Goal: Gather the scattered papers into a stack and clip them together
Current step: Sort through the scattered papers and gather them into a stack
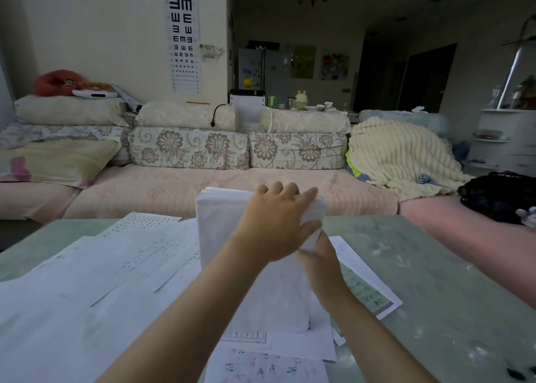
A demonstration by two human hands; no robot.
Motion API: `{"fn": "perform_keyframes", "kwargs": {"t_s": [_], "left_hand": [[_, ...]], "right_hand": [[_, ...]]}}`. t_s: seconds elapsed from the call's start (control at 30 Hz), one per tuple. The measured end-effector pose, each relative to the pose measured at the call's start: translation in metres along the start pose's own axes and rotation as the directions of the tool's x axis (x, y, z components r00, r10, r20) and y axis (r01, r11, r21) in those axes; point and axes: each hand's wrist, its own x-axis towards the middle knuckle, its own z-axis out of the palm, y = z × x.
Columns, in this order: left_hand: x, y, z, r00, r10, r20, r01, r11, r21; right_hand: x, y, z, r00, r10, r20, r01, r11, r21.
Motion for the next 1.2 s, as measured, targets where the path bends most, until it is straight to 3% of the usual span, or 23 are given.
{"fn": "perform_keyframes", "kwargs": {"t_s": [0.1, 0.2, 0.37, 0.43, 0.5, 0.53, 0.57, 0.63, 0.67, 0.73, 0.87, 0.97, 1.1, 1.2], "left_hand": [[0.003, 0.002, 0.008, 0.994, 0.09, -0.065, -0.088, 0.995, 0.039], [0.002, -0.01, 0.002, 0.991, 0.133, -0.028, -0.133, 0.991, 0.025], [-0.03, -0.058, -0.022, 0.981, -0.176, 0.086, 0.171, 0.983, 0.07], [-0.043, -0.08, -0.033, 0.929, -0.334, 0.161, 0.331, 0.943, 0.046], [-0.055, -0.097, -0.037, 0.857, -0.452, 0.248, 0.487, 0.867, -0.105], [-0.06, -0.104, -0.033, 0.826, -0.492, 0.276, 0.559, 0.778, -0.287], [-0.067, -0.109, -0.026, 0.8, -0.517, 0.304, 0.595, 0.62, -0.512], [-0.081, -0.11, -0.009, 0.772, -0.501, 0.391, 0.543, 0.2, -0.815], [-0.088, -0.106, 0.001, 0.765, -0.475, 0.435, 0.511, 0.036, -0.859], [-0.102, -0.094, 0.023, 0.735, -0.448, 0.508, 0.5, -0.148, -0.854], [-0.118, -0.071, 0.056, 0.637, -0.513, 0.576, 0.57, -0.19, -0.799], [-0.126, -0.05, 0.066, 0.59, -0.591, 0.551, 0.516, -0.249, -0.82], [-0.132, -0.04, 0.072, 0.548, -0.713, 0.437, 0.47, -0.17, -0.866], [-0.137, -0.035, 0.075, 0.57, -0.712, 0.41, 0.527, -0.066, -0.847]], "right_hand": [[-0.001, -0.002, -0.004, 0.999, -0.031, 0.029, 0.031, 0.999, -0.022], [0.001, -0.002, -0.007, 0.998, -0.022, 0.06, 0.025, 0.999, -0.045], [0.002, 0.004, -0.012, 0.995, 0.061, 0.084, -0.061, 0.998, -0.011], [0.003, 0.004, -0.012, 0.994, 0.071, 0.083, -0.07, 0.997, -0.022], [0.005, 0.005, -0.01, 0.995, 0.082, 0.057, -0.08, 0.996, -0.035], [0.005, 0.005, -0.009, 0.995, 0.088, 0.043, -0.087, 0.996, -0.033], [0.006, 0.004, -0.008, 0.995, 0.094, 0.035, -0.093, 0.995, -0.03], [0.005, 0.003, -0.006, 0.994, 0.105, 0.028, -0.104, 0.994, -0.028], [0.004, 0.002, -0.006, 0.994, 0.103, 0.028, -0.103, 0.994, -0.027], [0.002, 0.001, -0.005, 0.994, 0.102, 0.026, -0.102, 0.995, -0.019], [0.0, 0.011, -0.007, 0.992, 0.124, 0.026, -0.125, 0.992, 0.011], [-0.011, 0.023, 0.0, 0.982, 0.18, 0.058, -0.18, 0.984, 0.001], [-0.013, 0.03, 0.003, 0.98, 0.195, 0.041, -0.194, 0.981, -0.027], [-0.014, 0.034, 0.004, 0.98, 0.196, 0.039, -0.191, 0.977, -0.092]]}}
